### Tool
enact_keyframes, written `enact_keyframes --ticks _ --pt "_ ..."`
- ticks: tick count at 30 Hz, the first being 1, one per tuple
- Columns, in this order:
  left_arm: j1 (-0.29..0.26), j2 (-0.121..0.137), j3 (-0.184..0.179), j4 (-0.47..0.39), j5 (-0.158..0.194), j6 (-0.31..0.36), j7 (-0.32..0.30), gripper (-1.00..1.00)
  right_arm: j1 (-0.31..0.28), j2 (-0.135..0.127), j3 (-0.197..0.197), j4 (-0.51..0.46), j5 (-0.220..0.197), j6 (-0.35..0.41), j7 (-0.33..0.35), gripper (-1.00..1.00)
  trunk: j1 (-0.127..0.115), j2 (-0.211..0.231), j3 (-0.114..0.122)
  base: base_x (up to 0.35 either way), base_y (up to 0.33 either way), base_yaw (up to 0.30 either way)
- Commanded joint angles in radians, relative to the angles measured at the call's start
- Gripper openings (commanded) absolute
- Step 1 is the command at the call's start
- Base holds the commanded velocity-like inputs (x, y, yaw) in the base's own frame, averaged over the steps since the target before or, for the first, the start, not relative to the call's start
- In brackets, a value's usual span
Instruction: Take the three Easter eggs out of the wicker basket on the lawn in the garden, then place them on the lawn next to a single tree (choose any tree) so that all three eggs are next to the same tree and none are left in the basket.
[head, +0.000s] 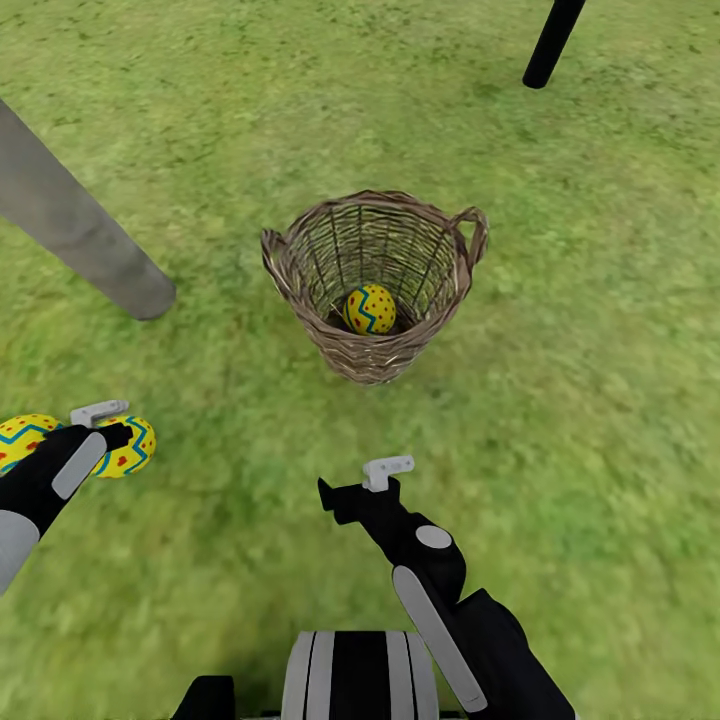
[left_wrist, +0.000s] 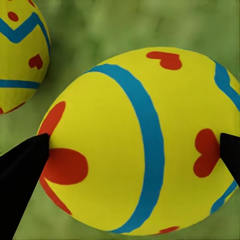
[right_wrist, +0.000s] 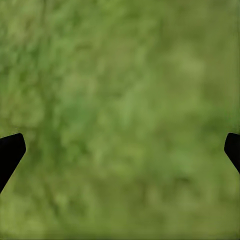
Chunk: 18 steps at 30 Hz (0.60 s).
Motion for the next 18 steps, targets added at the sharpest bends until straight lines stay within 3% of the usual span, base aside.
enact_keyframes --ticks 1,7,8,18 --pt "0.001 0.001 -0.008 0.034 0.039 -0.007 -0.011 -1.00 -0.001 0.000 0.001 -0.001 -0.011 0.002 -0.010 1.00 0.000 0.000 -0.001 0.000 0.000 0.000" --pt "0.001 0.000 -0.008 0.034 0.039 -0.008 -0.011 -1.00 -0.001 0.000 0.001 -0.001 -0.010 0.002 -0.010 1.00 0.000 0.000 -0.001 0.000 0.000 0.000" --pt "0.001 0.000 -0.008 0.032 0.039 -0.008 -0.011 1.00 -0.001 0.000 0.001 -0.001 -0.010 0.002 -0.010 1.00 0.000 0.000 -0.001 0.000 0.000 0.000" --pt "0.001 0.003 -0.006 -0.007 0.039 -0.008 -0.011 1.00 -0.001 0.001 0.001 -0.001 -0.011 0.002 -0.010 1.00 0.000 0.000 -0.001 0.000 0.000 0.000"
